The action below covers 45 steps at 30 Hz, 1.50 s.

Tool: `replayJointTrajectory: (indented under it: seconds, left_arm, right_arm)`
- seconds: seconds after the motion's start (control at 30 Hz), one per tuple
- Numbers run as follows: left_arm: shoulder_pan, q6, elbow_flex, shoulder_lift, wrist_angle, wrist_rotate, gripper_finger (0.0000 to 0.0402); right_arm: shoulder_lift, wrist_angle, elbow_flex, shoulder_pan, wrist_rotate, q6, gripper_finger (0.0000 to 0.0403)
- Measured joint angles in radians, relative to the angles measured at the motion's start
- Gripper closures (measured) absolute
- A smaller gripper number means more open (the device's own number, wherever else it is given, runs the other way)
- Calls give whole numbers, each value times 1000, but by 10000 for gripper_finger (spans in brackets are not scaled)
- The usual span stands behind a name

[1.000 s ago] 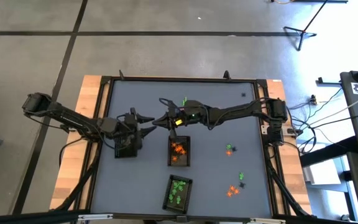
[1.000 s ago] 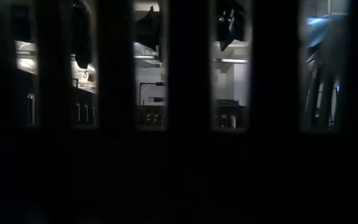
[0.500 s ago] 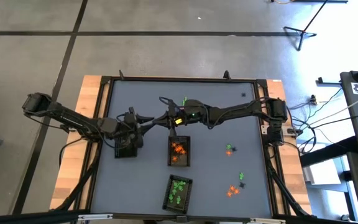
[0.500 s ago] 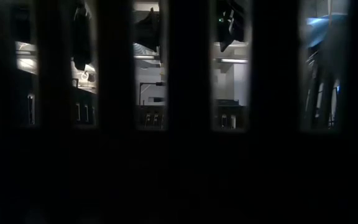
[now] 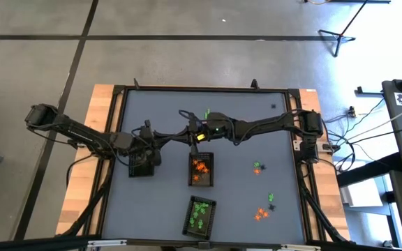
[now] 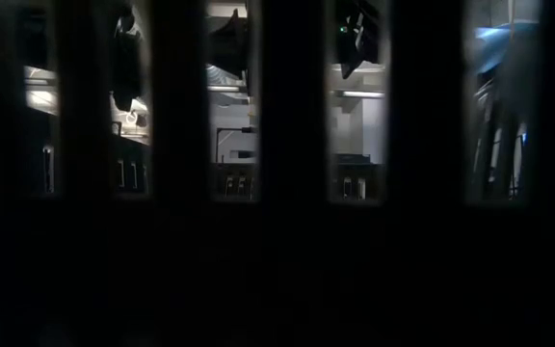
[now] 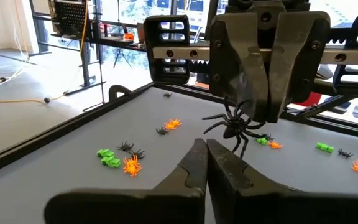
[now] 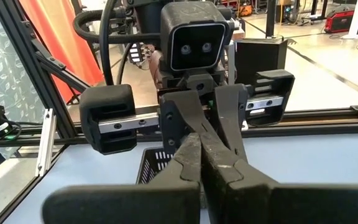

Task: Sort Halloween decoration
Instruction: Put the black spider toy into the top left black basket

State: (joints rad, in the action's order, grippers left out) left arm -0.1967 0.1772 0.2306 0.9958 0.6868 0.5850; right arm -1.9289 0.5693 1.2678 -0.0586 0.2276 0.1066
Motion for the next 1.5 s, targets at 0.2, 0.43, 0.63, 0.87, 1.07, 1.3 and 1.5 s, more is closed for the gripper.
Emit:
replayJointTrajectory:
  seconds: [0.2,0.43,0.63,0.87,1.07,1.3,1.5]
  left_arm:
    - [0,2,0,0,-16,-3,401]
    - [0,1,0,0,-49,-66,381]
    - [0,4,0,0,-51,-49,303]
    - [0,5,0,0,-51,-3,228]
    - [0,4,0,0,-51,5,220]
    - [0,-1,0,0,-68,-18,302]
    - [0,49,0,0,-140,-43,359]
  right_arm:
    - [0,-3,0,0,-1,-2,403]
    - [0,-3,0,0,-3,-3,403]
    - [0,-3,0,0,-52,-10,403]
    - [0,-15,0,0,-113,-35,403]
    - [0,-21,0,0,-113,-36,403]
    - [0,-37,0,0,-112,-37,403]
    - [7,-141,-1,-1,-107,-64,403]
